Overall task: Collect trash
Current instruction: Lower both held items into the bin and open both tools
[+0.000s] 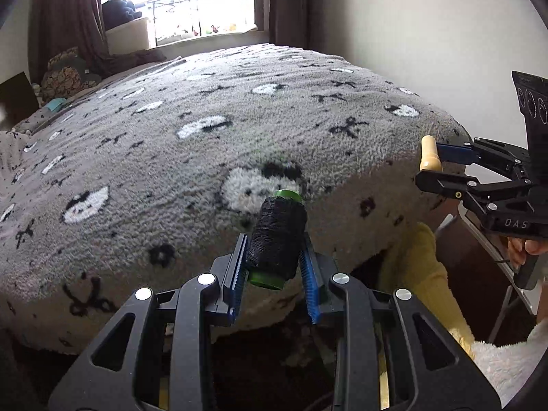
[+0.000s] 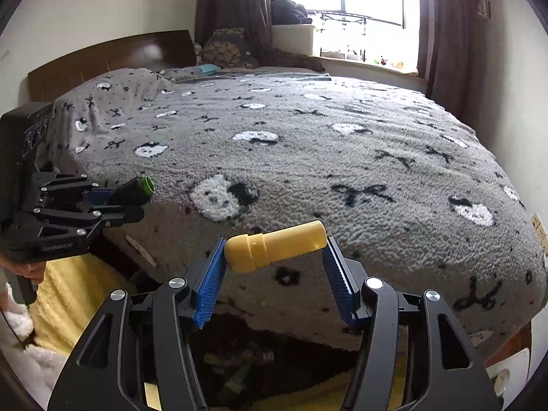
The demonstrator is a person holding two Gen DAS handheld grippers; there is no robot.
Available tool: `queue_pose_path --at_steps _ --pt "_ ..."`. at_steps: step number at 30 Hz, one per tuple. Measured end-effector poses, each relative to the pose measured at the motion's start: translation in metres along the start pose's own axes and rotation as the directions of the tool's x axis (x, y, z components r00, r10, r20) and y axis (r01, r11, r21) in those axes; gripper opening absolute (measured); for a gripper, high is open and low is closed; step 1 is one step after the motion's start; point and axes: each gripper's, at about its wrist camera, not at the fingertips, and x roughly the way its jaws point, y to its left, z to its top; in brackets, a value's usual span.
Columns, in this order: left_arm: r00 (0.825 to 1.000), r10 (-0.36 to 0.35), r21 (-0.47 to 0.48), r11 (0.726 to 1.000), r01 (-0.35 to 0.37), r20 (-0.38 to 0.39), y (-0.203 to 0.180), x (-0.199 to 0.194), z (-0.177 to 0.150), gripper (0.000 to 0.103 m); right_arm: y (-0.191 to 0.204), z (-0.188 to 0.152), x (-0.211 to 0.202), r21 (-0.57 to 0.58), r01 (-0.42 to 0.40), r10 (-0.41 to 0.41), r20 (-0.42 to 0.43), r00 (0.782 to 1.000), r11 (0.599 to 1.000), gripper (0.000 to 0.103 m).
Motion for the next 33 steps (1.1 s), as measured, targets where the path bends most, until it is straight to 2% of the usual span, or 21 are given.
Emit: queue_pose_path --at_steps 3,8,20,33 --pt "0.998 -0.027 -0.014 1.000 0.026 -0.052 -0.006 0.013 -0.020 0.028 0.001 -0.016 0.009 0.033 -0.001 0.002 -0.035 0.999 0.999 0.058" --pt "0.989 -0.048 -0.042 0.998 0.043 -0.138 -0.011 0.036 -0.051 0.028 0.005 -0.040 0.024 0.025 0.063 -0.060 -0.090 0.994 0.998 0.058" --pt "0.946 -0.079 -0.079 0.995 0.057 -0.315 -0.013 0.090 -0.103 0.028 0.012 -0.082 0.070 0.088 0.005 0.016 -0.240 0.971 0.996 0.058" --pt "0.904 -0.127 -0.140 0.987 0.075 -0.409 -0.008 0.122 -0.134 0.028 0.018 -0.109 0.105 0.142 -0.033 0.080 -0.339 0.937 0.989 0.058"
